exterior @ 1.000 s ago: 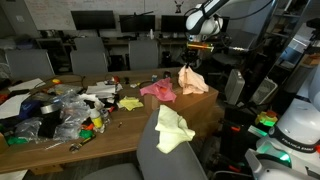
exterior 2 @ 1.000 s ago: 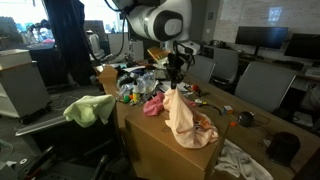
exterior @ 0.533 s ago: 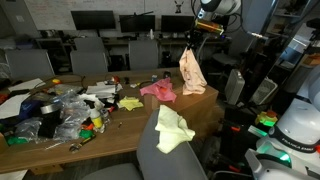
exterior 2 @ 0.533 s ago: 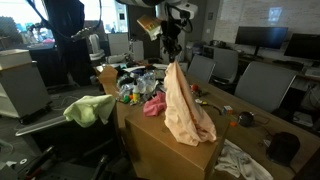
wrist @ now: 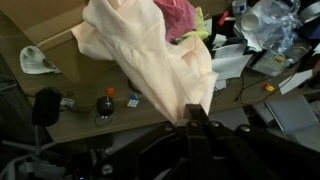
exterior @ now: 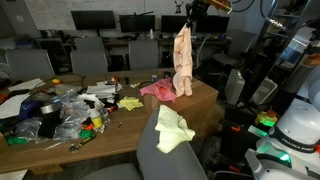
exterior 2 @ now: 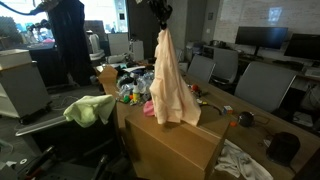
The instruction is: Put the three towels on the headrest of the grey chair
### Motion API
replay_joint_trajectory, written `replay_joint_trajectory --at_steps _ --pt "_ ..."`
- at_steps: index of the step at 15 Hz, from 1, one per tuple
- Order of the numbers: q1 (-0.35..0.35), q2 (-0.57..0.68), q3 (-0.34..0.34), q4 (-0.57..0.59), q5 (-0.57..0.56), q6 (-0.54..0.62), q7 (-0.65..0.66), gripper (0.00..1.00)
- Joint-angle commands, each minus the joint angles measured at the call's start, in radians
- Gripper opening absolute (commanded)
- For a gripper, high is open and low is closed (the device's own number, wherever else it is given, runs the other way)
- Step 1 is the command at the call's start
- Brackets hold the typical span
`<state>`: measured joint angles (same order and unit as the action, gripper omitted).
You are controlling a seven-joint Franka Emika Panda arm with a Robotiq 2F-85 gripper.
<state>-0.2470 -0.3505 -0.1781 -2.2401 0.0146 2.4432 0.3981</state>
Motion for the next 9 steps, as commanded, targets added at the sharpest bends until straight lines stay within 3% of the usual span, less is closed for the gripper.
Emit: replay_joint_trajectory --at_steps 1,4,9 --pt "-0.024 -0.130 0.045 -0.051 -0.026 0.030 0.007 0.00" --pt "-0.022 -0.217 0.067 -0.082 -0.027 0.029 -0.023 0.00" --pt "0.097 -0.336 0.033 -0.130 0.049 -0.083 -0.268 0.00"
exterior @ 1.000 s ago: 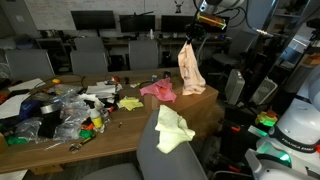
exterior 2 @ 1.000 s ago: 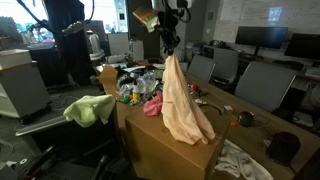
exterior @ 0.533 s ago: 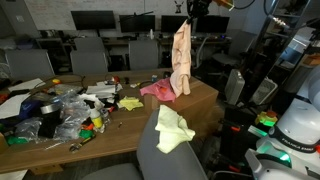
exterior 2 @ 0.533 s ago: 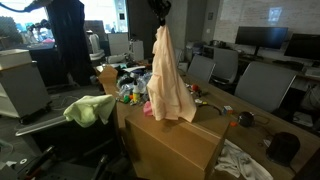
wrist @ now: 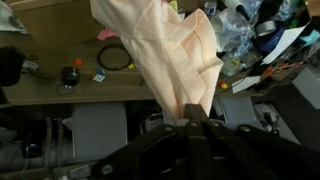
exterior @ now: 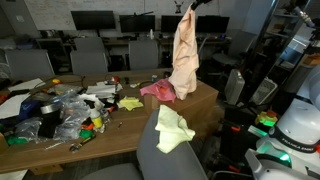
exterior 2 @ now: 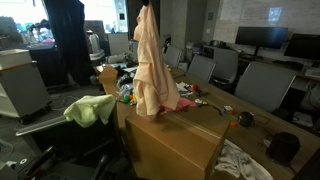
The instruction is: Put the three towels on the headrest of the grey chair
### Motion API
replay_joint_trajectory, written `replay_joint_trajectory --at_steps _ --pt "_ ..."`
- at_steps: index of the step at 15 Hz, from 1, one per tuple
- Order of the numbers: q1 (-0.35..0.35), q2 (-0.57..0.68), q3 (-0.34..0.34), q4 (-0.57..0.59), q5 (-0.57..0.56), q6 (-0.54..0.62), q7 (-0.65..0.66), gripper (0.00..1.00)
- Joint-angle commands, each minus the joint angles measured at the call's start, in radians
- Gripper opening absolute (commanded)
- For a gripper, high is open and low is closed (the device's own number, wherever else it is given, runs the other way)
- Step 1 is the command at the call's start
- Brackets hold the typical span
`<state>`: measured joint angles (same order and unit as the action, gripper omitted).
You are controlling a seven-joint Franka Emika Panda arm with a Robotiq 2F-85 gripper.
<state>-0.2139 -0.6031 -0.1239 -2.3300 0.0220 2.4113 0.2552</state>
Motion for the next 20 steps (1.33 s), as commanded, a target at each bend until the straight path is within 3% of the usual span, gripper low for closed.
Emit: replay_joint_trajectory --at_steps 1,10,20 --pt "0.083 -0.098 -0.023 -0.045 0.049 -0.078 -0.159 0.00" --pt "0.216 -0.160 -0.019 -0.054 0.062 -0.331 -0.409 0.00" --pt "0.317 -0.205 0.005 -0.038 0.036 -0.516 -0.634 0.00"
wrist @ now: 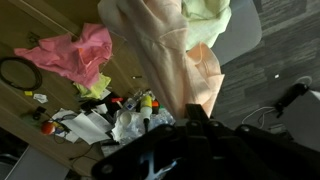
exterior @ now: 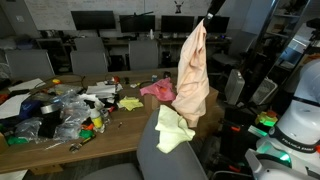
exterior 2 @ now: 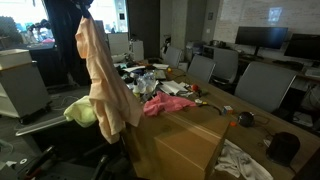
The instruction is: Put the three towels on the headrest of the grey chair
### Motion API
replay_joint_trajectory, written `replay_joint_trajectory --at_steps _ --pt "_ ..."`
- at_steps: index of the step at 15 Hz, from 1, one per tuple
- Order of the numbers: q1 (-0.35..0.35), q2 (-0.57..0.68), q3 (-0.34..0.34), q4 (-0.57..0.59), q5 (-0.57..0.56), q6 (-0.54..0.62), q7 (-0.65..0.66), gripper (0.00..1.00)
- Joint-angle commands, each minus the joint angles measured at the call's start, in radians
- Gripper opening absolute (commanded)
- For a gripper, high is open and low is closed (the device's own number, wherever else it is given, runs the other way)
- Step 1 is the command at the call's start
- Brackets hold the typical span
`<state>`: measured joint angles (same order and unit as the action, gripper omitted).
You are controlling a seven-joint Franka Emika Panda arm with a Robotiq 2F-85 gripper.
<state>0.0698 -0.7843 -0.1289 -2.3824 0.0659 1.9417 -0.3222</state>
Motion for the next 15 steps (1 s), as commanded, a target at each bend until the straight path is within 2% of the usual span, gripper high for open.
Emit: replay_joint_trajectory --at_steps 1,15 --pt "0.044 -0.026 0.017 0.017 -0.010 -0.060 -0.071 0.00" --pt "0.197 0.071 0.151 0.134 -0.026 -0.211 -0.162 0.00"
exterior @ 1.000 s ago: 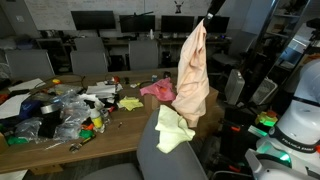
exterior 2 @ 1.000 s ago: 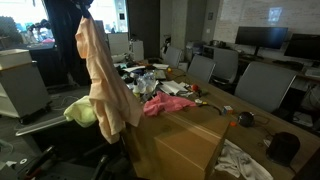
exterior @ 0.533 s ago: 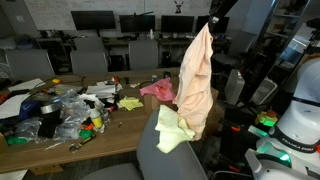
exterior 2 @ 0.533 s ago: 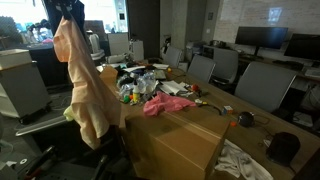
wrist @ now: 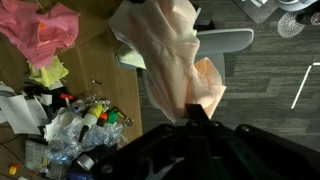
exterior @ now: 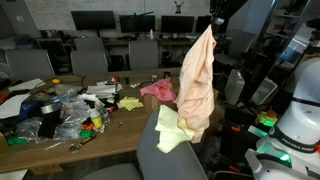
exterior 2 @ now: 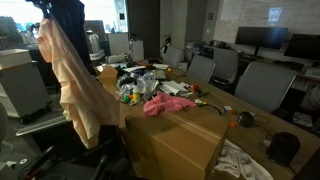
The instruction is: Put the three towels on the headrest of the grey chair
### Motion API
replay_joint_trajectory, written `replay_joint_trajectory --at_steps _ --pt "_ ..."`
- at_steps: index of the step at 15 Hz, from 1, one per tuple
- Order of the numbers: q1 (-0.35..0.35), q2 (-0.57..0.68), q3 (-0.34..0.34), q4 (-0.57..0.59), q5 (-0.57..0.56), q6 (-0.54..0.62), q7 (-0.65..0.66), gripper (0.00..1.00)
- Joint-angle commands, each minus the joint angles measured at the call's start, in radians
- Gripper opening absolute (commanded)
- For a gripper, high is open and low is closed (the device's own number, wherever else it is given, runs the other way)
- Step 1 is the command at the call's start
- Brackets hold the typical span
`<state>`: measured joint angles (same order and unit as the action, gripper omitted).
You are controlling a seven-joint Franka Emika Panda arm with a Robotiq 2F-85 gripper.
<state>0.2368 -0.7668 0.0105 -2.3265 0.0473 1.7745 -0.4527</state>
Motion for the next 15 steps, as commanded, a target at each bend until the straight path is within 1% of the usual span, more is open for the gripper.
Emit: replay_joint_trajectory --at_steps 1,5,8,15 --pt "0.039 0.065 0.015 0.088 -0.005 -0.046 -0.039 0.00" --pt "0.066 0.135 0.032 0.143 0.004 -0.059 -0.056 0.00" --pt "0.072 0.196 0.046 0.184 0.005 -0.068 -0.054 0.00" --pt "0.052 0.370 0.073 0.267 0.002 -0.088 -0.021 0.00"
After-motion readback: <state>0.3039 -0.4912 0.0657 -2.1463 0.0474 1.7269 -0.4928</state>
